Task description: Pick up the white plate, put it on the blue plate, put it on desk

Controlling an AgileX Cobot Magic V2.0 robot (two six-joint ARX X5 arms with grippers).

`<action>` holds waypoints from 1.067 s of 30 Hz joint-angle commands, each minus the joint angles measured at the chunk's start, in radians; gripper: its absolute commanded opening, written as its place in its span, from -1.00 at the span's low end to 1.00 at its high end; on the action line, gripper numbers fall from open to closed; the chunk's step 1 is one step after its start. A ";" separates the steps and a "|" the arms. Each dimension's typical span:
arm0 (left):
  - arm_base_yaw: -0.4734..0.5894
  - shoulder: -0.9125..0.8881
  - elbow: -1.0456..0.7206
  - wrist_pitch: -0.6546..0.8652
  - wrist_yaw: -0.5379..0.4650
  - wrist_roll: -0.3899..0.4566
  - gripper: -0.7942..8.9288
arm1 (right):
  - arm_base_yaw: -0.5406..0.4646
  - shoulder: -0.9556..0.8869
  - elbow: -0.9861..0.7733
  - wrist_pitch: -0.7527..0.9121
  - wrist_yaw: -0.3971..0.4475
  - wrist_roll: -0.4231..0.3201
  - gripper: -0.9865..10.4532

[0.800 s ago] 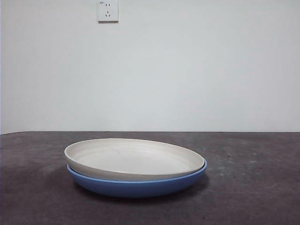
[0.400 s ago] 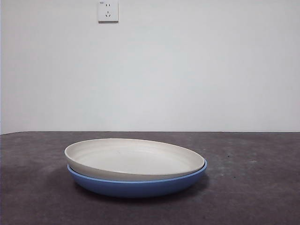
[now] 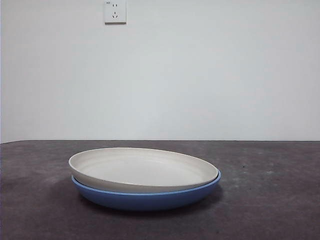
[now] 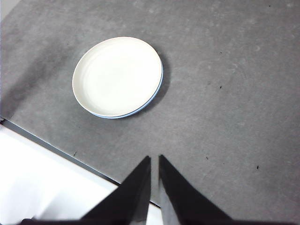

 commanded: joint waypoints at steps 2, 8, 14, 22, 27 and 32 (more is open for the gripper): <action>0.015 -0.062 -0.134 0.139 -0.106 -0.135 -0.81 | 0.006 0.006 0.017 -0.027 0.002 0.003 -0.78; 0.018 -0.095 -0.214 0.149 -0.289 -0.111 -0.81 | 0.006 0.006 0.017 -0.027 0.002 0.003 -0.78; 0.017 -0.095 -0.257 0.113 -0.377 -0.106 -0.81 | 0.006 0.006 0.017 -0.027 0.002 0.003 -0.78; 0.008 -0.095 -0.257 0.053 -0.378 -0.089 -0.81 | 0.006 0.006 0.017 -0.027 0.002 0.003 -0.78; 0.008 -0.095 -0.257 0.053 -0.378 -0.089 -0.81 | 0.006 0.006 0.017 -0.027 0.002 0.003 -0.78; 0.008 -0.095 -0.257 0.052 -0.378 -0.089 -0.81 | 0.006 0.006 0.017 -0.027 0.002 0.003 -0.78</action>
